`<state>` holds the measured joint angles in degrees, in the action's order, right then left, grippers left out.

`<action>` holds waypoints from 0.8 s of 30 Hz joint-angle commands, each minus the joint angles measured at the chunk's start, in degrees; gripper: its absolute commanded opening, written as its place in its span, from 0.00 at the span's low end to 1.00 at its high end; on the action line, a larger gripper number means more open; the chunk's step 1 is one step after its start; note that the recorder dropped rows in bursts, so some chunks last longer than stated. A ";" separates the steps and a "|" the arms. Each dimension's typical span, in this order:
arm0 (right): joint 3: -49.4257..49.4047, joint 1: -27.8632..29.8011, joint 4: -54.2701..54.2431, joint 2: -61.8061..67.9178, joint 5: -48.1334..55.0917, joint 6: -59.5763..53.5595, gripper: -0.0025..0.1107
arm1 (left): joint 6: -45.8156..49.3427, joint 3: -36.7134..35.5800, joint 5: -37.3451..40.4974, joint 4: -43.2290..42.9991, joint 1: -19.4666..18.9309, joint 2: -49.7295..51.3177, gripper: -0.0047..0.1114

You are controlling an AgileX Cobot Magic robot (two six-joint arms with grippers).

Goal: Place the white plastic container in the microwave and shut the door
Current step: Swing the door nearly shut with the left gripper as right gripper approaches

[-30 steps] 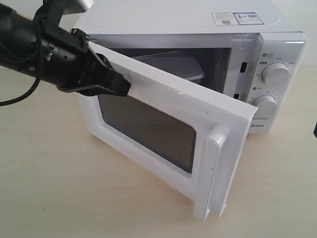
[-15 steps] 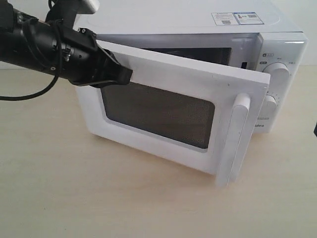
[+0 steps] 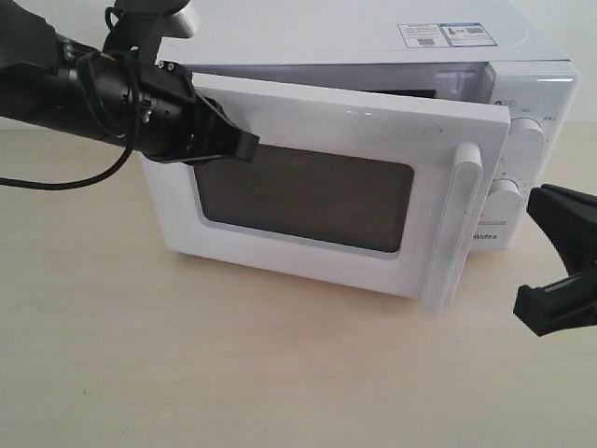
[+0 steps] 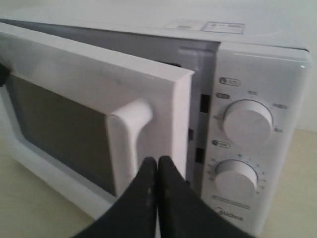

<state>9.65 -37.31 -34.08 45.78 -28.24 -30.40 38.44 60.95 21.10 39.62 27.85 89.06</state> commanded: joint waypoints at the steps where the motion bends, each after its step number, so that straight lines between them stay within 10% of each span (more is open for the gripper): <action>1: -0.38 0.15 6.38 -0.51 -0.67 6.51 0.02 | 0.28 0.41 -3.34 0.43 0.18 0.98 0.08; 24: 11.35 0.15 27.15 11.11 6.99 26.76 0.02 | 0.28 0.41 -6.78 0.43 0.05 2.73 0.08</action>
<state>19.87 -37.31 -7.63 53.63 -21.48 -3.80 38.55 60.95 16.10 39.62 27.85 91.73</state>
